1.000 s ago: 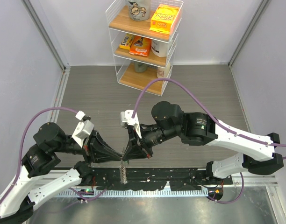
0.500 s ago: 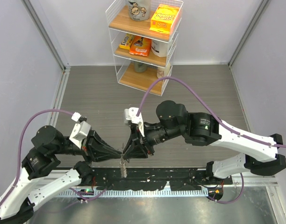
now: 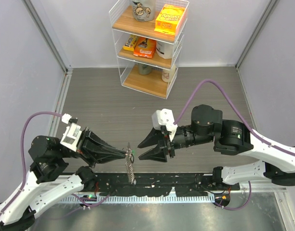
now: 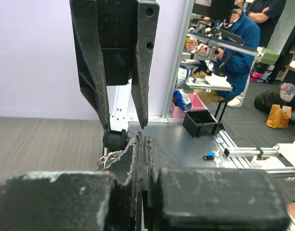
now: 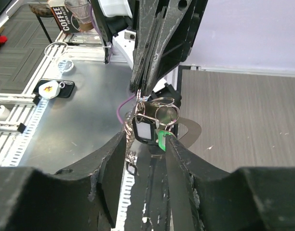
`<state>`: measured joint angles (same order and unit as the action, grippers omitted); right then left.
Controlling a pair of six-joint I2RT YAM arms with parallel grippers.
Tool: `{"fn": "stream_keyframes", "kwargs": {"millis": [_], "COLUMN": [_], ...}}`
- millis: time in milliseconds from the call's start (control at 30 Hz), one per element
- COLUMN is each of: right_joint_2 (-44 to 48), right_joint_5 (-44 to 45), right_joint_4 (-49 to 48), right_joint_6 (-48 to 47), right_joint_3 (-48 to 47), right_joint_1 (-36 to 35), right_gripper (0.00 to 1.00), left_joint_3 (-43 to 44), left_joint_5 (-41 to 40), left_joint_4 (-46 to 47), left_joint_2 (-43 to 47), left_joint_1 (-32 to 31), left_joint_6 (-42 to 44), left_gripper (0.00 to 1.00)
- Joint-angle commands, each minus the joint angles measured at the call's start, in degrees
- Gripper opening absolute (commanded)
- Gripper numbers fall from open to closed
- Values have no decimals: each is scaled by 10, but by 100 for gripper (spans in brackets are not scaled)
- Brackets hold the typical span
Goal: Put the keys on the keyring
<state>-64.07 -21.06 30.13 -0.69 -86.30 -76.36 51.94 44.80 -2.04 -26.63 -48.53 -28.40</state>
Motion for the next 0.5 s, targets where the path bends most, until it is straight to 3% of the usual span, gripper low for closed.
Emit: {"fn": "stream_keyframes", "kwargs": {"millis": [0,467], "right_joint_2": [14,-3], "right_joint_5": [1,-25], "right_joint_4": [-41,-64], "right_joint_6": [-54,-99], "right_joint_3": [-6,-30], "right_joint_1": [0,0], "right_gripper": [45,45], "left_joint_3": [-12,-20], "left_joint_5": [-4,-2], "left_joint_4": [137,168], "left_joint_2": [4,-10], "left_joint_1": [-2,-1], "left_joint_6": [-46,-57], "left_gripper": [0,0]}}
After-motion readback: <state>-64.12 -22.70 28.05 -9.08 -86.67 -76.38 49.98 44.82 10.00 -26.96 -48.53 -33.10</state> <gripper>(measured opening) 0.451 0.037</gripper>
